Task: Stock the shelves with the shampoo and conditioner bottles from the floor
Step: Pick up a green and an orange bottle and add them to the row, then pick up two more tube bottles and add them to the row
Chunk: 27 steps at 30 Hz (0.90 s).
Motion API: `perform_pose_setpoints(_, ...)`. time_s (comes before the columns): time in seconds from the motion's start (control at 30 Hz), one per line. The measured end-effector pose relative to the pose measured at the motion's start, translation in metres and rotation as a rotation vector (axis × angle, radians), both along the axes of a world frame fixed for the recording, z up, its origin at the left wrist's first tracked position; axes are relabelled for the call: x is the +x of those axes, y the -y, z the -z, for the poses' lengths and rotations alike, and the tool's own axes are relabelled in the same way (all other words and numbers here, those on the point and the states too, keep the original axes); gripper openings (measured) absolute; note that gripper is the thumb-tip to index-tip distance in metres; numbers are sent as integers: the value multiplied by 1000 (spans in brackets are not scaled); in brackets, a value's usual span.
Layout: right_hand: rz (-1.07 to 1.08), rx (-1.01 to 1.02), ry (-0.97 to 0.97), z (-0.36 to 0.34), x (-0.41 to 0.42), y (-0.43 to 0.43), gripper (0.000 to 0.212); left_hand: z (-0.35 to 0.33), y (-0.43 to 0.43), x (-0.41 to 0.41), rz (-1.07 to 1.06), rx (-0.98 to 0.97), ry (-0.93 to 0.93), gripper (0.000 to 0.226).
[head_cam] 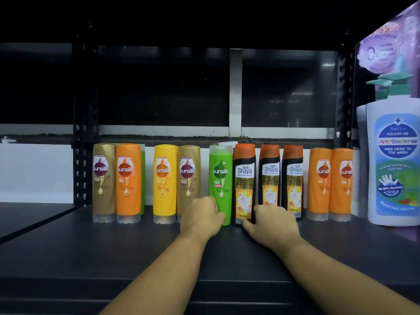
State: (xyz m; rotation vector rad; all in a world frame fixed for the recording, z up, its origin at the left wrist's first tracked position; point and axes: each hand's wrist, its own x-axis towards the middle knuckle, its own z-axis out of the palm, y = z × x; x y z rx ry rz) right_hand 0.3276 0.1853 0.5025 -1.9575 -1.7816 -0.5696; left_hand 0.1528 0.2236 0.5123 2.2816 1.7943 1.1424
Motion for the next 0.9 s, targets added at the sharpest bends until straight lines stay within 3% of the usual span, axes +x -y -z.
perform_pose_setpoints(0.13, -59, -76, 56, -4, 0, 7, 31, 1, 7, -2, 94, -84, -159, 21)
perform_pose_setpoints(0.27, -168, -231, -31, -2, 6, 20, 29, 7, 18, -7, 162, -155, -259, 28)
perform_pose_setpoints(0.47, -247, -541, -167, -6, 8, 91, 60, 3, 64, -21, 275, -271, -417, 47)
perform_pose_setpoints(0.73, -329, -453, -91, 17, 1, 178, 60, 13, 168, -50, 398, -192, -322, 41)
perform_pose_setpoints(0.9, -419, -327, -294, 30, -8, 244, 52, 40, 224, -60, 466, -112, -190, 48)
